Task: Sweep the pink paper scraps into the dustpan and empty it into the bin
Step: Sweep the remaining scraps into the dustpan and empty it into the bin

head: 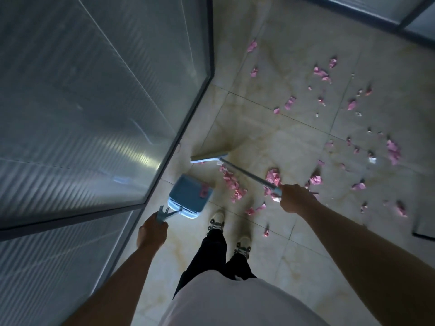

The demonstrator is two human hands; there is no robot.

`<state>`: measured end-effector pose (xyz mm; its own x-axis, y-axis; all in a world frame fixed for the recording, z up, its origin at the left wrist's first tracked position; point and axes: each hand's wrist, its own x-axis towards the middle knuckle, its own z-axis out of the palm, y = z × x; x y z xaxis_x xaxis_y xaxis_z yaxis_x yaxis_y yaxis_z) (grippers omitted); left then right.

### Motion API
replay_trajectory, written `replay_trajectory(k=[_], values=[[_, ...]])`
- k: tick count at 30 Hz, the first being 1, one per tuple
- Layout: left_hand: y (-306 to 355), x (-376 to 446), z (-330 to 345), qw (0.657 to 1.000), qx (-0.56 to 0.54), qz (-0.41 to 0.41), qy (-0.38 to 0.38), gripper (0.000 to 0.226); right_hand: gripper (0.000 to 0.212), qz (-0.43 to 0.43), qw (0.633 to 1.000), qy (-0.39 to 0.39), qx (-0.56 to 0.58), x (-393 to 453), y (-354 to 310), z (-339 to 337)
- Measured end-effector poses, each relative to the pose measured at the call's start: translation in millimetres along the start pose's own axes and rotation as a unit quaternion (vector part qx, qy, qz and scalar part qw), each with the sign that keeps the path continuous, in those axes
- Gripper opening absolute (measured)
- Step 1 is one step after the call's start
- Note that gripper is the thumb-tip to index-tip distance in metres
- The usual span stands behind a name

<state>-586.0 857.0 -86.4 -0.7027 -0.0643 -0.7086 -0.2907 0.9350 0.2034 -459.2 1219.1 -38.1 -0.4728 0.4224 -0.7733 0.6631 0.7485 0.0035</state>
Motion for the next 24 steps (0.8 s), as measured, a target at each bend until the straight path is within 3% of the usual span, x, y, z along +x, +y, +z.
replay_trajectory(k=[7, 14, 24], values=[[4.5, -29.1, 20.9, 0.994, 0.067, 0.064, 0.053, 0.027, 0.051, 0.067, 0.997, -0.013, 0.024, -57.2, 82.3, 47.7], [-0.2, -62.6, 34.1, 0.990, 0.087, 0.069, 0.081, 0.031, 0.039, 0.117, 0.992, -0.028, 0.046, -97.1, 138.3, 89.1], [-6.2, -79.6, 44.5, 0.989, 0.094, 0.089, 0.073, 0.030, 0.030, 0.081, 0.990, 0.012, 0.116, -108.1, 134.1, 103.7]])
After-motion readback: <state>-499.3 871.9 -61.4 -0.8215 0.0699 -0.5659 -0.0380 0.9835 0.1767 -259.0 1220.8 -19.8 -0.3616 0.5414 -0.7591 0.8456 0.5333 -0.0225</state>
